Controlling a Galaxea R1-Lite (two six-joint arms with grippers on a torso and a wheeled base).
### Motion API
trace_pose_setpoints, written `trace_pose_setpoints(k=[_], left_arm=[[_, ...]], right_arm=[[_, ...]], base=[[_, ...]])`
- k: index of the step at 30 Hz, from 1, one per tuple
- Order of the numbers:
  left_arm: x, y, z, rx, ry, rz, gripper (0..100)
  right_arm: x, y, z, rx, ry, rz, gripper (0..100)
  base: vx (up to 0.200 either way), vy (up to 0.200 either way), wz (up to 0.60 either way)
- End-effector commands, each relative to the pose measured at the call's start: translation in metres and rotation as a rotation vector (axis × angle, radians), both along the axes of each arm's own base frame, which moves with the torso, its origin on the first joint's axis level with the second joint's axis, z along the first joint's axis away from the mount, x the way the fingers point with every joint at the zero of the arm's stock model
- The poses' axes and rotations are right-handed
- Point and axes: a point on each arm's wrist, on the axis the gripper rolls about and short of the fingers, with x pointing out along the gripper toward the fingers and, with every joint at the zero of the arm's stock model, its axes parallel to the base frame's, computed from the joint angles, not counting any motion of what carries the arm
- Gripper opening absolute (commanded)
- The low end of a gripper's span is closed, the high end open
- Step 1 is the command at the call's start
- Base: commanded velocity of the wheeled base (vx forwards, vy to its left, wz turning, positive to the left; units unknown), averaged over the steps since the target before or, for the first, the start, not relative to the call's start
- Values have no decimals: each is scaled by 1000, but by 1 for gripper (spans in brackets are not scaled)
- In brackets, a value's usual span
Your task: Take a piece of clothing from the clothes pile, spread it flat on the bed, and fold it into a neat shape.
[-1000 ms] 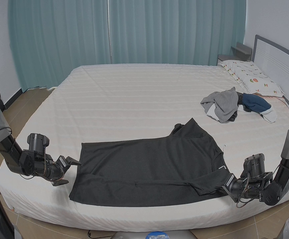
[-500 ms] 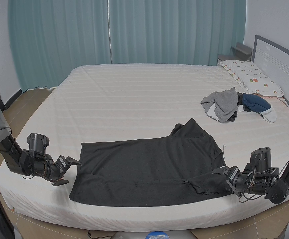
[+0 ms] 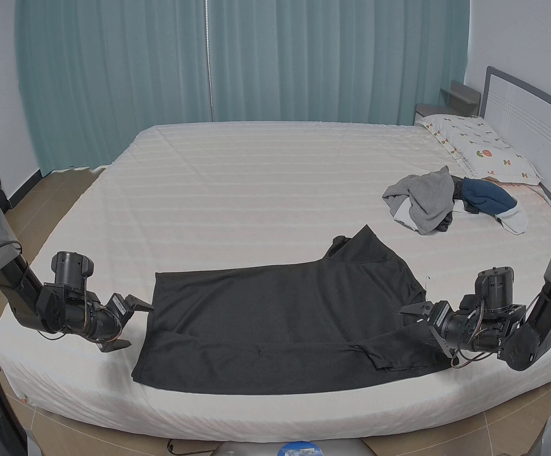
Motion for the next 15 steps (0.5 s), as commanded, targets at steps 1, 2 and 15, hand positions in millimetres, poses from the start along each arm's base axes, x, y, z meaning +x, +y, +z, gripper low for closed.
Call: trace_pose_setpoints(k=[1,2,15], left_arm=[[1,1,3,-5,-8,13,100],[1,2,3,-10,-7,15,100],[-1,3,3,-9,-8,16,100]], right_arm=[[1,-2,1,6,-7,-1,100],[1,-2,3,6,-11,-3,100],[4,-15,15,21,-59,-43,100]], base=[[0,0,0],[0,0,0],[0,138,0]])
